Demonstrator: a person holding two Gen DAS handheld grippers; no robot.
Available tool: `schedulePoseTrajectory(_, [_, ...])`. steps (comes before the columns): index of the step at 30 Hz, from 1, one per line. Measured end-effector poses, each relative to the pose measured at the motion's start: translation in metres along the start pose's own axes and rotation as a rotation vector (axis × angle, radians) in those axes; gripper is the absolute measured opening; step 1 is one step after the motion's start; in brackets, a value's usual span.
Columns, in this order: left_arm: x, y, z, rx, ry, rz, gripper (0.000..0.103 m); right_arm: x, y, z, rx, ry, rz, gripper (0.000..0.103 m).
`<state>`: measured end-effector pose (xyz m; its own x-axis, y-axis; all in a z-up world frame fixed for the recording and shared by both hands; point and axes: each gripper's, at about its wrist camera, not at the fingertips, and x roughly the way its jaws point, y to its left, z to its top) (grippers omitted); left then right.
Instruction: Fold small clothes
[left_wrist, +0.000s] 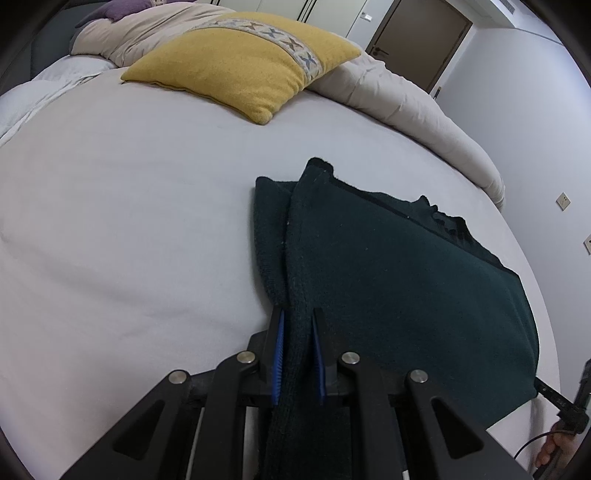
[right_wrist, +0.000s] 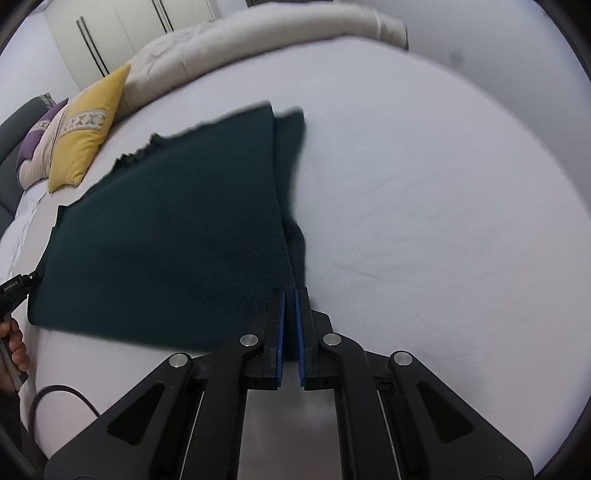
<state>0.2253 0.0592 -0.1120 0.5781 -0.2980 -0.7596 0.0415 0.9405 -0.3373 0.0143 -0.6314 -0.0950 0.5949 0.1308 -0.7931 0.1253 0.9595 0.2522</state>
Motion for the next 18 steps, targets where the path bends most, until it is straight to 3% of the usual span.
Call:
schedulePoseTrajectory(2, [0.0, 0.002, 0.001, -0.005, 0.004, -0.008, 0.016, 0.0, -0.003, 0.004, 0.022, -0.018, 0.012, 0.009])
schedulePoseTrajectory(9, [-0.002, 0.003, 0.0, -0.006, 0.003, -0.015, 0.016, 0.0, -0.001, 0.007, 0.004, -0.043, -0.001, 0.01])
schedulePoseTrajectory(12, [-0.005, 0.0, -0.001, 0.011, -0.001, -0.012, 0.016, -0.01, 0.001, 0.012, 0.005, -0.062, -0.066, 0.025])
schedulePoseTrajectory(16, [-0.014, 0.0, -0.001, 0.008, -0.011, 0.003, 0.016, -0.035, 0.002, 0.029, 0.051, -0.141, -0.169, 0.029])
schedulePoseTrajectory(18, [-0.025, -0.006, 0.002, 0.023, -0.046, 0.051, 0.016, -0.043, 0.012, 0.042, 0.064, -0.175, -0.09, 0.029])
